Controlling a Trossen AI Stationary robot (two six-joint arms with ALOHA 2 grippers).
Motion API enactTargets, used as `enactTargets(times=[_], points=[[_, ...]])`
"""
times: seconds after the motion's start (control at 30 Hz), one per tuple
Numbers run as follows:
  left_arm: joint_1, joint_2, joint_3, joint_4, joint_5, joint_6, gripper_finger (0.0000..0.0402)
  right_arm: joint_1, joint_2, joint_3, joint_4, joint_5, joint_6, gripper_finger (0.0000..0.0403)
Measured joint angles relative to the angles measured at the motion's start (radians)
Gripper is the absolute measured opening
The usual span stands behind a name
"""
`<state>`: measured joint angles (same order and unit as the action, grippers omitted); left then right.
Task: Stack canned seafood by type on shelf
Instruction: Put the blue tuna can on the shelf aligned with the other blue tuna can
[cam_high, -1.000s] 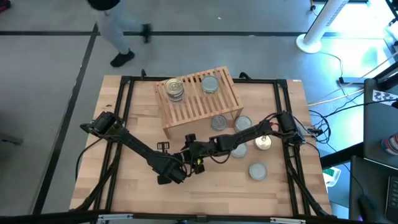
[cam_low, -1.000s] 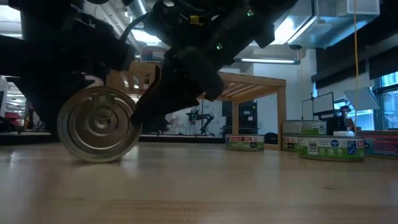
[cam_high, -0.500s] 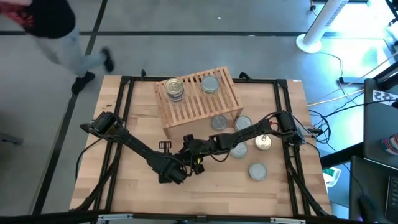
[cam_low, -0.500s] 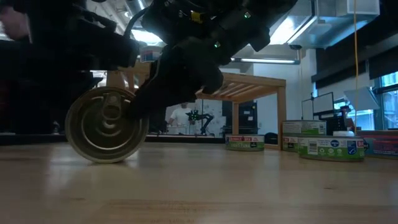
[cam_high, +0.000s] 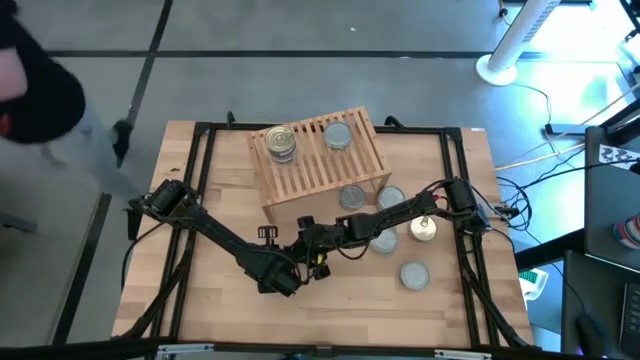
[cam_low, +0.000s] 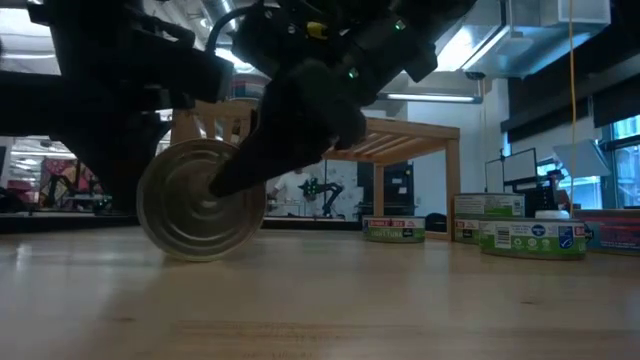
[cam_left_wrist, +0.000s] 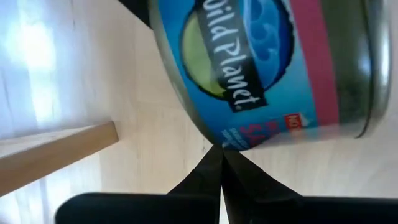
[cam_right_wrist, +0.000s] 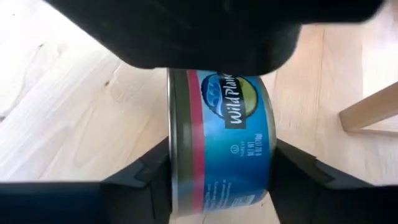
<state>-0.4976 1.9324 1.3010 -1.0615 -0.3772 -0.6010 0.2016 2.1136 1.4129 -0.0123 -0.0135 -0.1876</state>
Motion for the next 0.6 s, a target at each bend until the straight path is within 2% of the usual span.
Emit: enactTargets(times=[0.27, 0.47, 0.6], points=[[-0.009, -0.019, 0.000, -0.025, -0.029, -0.028, 0.0004, -0.001, -0.002, 0.000, -0.013, 0.000, 0.142, 0.0191], [-0.052, -0.134, 0.000, -0.143, -0.155, -0.136, 0.0004, -0.002, -0.026, -0.002, -0.070, -0.001, 0.203, 0.0192], [-0.069, -0.221, 0.000, -0.200, -0.181, -0.200, 0.0004, -0.018, -0.066, -0.004, -0.091, -0.033, 0.256, 0.0192]])
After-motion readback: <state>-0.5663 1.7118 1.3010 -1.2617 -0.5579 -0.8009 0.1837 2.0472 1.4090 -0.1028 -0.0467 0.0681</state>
